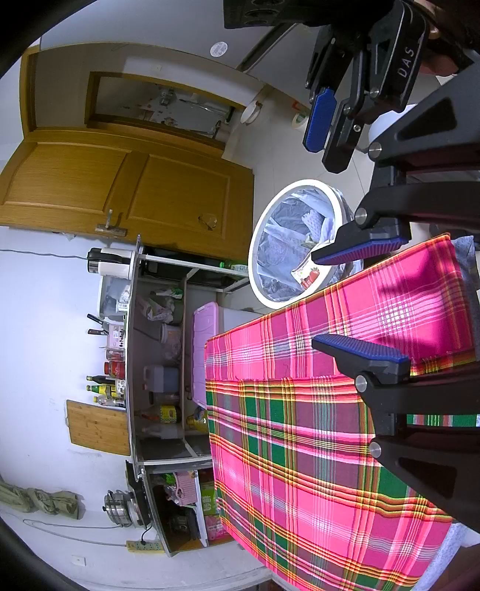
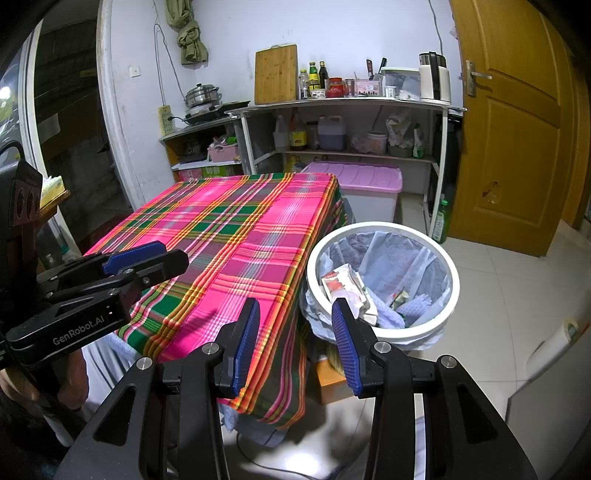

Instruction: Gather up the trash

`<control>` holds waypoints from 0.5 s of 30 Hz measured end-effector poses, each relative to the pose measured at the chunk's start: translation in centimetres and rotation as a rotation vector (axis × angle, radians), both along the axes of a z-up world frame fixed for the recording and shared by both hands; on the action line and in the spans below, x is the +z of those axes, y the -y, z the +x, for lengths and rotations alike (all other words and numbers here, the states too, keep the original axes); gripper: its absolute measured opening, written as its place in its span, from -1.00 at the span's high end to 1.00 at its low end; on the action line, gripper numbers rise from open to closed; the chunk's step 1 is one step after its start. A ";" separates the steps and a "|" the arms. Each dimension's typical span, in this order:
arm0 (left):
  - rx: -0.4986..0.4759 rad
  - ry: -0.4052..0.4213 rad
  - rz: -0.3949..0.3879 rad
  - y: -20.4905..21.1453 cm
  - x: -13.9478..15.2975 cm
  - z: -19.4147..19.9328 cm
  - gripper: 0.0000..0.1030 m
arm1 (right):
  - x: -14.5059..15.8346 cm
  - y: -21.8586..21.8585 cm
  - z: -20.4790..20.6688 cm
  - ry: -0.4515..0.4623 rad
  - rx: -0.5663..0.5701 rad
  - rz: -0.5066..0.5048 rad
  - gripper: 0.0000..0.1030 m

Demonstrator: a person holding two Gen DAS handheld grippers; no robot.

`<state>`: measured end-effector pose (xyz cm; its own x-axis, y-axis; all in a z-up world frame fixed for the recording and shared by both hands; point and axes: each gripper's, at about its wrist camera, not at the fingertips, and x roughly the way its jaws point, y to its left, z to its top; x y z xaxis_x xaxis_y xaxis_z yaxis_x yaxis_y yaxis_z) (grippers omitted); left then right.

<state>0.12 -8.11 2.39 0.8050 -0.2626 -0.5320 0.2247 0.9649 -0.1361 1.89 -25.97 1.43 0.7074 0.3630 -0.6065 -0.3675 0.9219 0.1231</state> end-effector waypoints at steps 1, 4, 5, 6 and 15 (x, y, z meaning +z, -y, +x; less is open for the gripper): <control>0.000 0.000 0.000 0.0 0.0 0.0 0.25 | 0.0 0.0 0.0 0.000 0.000 0.000 0.19; 0.000 0.000 0.000 0.0 0.0 0.0 0.25 | 0.0 0.0 0.0 0.000 0.000 0.000 0.19; -0.001 0.000 0.001 0.0 0.0 0.0 0.25 | 0.0 0.0 0.0 0.000 0.000 0.000 0.19; -0.001 -0.001 0.001 0.0 0.0 0.0 0.25 | 0.0 0.0 0.0 0.000 0.000 0.000 0.19; 0.004 -0.001 0.002 -0.2 -0.1 0.1 0.25 | -0.2 -0.1 0.1 -0.003 0.000 -0.002 0.19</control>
<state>0.17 -7.95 2.29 0.8056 -0.2580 -0.5334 0.2205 0.9661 -0.1343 2.01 -25.90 1.24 0.7056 0.3618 -0.6092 -0.3670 0.9221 0.1226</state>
